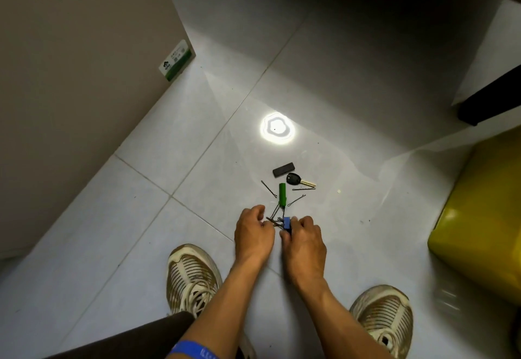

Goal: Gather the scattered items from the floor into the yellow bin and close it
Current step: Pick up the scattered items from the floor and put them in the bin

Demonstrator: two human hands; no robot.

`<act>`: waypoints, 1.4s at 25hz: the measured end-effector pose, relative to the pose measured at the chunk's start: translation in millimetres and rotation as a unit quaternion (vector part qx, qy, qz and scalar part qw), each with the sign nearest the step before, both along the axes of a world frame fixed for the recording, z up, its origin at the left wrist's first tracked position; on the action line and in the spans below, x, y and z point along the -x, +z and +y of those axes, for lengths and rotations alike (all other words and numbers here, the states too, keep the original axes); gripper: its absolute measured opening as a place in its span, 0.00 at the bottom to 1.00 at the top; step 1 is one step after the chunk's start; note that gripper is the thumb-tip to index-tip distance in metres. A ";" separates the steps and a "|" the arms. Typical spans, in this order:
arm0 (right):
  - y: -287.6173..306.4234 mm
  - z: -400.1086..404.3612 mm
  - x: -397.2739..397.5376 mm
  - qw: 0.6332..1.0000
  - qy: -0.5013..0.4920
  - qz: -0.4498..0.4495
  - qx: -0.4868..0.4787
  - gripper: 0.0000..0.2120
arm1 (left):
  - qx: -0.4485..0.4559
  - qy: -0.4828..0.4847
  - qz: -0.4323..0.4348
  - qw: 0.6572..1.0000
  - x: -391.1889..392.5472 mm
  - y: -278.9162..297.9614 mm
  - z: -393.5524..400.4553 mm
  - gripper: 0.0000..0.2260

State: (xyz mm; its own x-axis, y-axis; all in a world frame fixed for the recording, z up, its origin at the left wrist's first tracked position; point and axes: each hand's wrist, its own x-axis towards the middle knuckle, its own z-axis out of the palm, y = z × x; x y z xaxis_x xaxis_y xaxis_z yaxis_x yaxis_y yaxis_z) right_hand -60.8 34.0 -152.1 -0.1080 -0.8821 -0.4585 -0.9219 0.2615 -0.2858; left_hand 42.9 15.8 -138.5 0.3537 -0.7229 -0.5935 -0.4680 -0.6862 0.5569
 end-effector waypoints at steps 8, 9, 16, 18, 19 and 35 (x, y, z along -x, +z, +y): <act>0.4 -8.3 -2.8 0.995 0.078 0.060 -0.021 0.13 | 0.063 -0.120 -0.094 0.986 7.9 -11.8 -3.0 0.14; -0.1 -8.2 -2.4 0.995 0.074 0.060 -0.023 0.13 | 0.069 -0.128 -0.090 0.985 8.4 -11.7 -4.6 0.14; -1.5 5.7 16.1 0.999 0.051 0.001 0.009 0.11 | 0.075 -0.224 -0.034 0.971 1.5 -14.5 10.7 0.22; -2.7 7.2 17.7 0.998 0.052 0.015 0.016 0.12 | 0.091 -0.246 -0.052 0.964 2.7 -17.3 13.6 0.19; -3.0 7.1 16.4 0.998 0.059 0.028 0.013 0.12 | 0.097 -0.252 -0.068 0.960 3.6 -18.9 14.5 0.15; 55.1 -8.0 43.9 0.746 -0.448 -0.481 -0.105 0.09 | 0.083 0.034 0.010 0.996 27.8 20.6 12.6 0.05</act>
